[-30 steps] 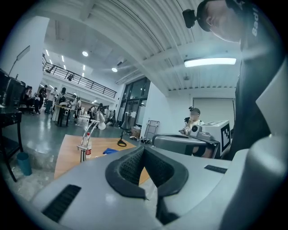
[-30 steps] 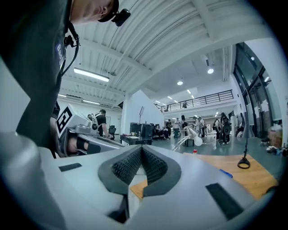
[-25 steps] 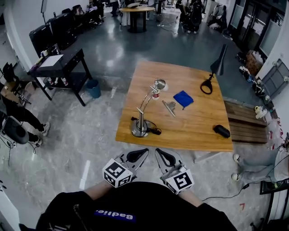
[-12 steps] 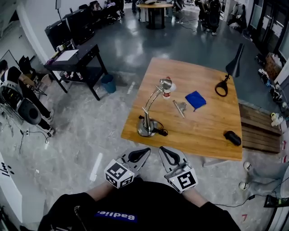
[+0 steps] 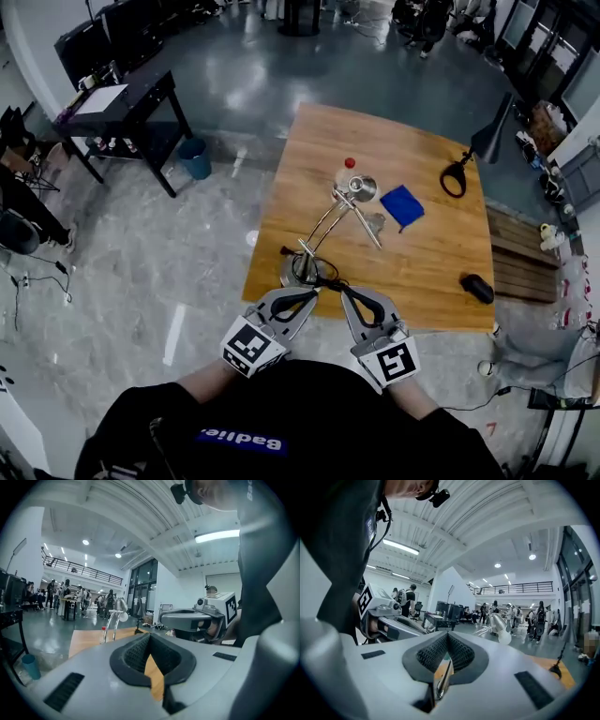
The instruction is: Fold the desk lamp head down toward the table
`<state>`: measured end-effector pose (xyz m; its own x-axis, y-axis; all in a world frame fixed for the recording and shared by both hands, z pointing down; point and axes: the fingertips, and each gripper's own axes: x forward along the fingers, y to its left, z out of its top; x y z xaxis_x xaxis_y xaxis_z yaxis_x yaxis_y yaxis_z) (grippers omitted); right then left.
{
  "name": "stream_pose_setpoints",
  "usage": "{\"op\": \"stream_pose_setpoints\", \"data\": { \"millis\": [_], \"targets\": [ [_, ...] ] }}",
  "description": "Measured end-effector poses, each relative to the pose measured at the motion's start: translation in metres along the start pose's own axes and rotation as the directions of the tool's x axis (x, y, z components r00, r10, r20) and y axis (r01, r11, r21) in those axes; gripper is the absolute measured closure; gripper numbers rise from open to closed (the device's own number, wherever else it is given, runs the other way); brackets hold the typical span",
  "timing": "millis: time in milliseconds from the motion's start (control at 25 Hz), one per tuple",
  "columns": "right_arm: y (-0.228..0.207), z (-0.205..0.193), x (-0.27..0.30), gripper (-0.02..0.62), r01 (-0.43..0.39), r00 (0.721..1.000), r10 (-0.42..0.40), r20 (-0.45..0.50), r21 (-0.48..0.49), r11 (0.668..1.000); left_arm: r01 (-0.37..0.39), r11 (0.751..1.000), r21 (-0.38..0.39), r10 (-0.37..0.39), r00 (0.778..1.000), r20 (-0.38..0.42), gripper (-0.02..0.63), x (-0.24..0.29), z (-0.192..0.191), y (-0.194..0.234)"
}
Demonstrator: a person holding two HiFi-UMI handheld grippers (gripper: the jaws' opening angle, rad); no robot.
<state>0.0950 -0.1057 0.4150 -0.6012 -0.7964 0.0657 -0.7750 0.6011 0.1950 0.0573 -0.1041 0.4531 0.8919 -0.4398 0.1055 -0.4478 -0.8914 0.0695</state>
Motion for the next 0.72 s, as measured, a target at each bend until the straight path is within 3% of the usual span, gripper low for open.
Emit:
{"op": "stream_pose_setpoints", "data": {
  "millis": [240, 440, 600, 720],
  "targets": [
    [-0.020, 0.003, 0.049, 0.594, 0.086, 0.995, -0.089, -0.046, -0.065, 0.994, 0.110, 0.994, -0.017, -0.109, 0.994, 0.031, 0.607, 0.002, -0.001, 0.046],
    [-0.030, -0.007, 0.067, 0.594, 0.074, 0.988, -0.092, -0.121, -0.147, 0.986, 0.134, 0.991, -0.026, -0.133, 0.991, 0.036, 0.607, 0.011, 0.001, 0.062],
    [-0.048, -0.022, 0.077, 0.589, 0.061, 0.959, -0.138, -0.246, -0.297, 0.953, 0.109, 0.994, -0.026, -0.108, 0.994, 0.028, 0.607, 0.018, 0.003, 0.076],
    [-0.069, -0.021, 0.084, 0.567, 0.075, 0.941, -0.206, -0.267, -0.431, 0.899, 0.097, 0.995, -0.037, -0.096, 0.995, 0.013, 0.607, 0.020, 0.000, 0.082]
  ]
}}
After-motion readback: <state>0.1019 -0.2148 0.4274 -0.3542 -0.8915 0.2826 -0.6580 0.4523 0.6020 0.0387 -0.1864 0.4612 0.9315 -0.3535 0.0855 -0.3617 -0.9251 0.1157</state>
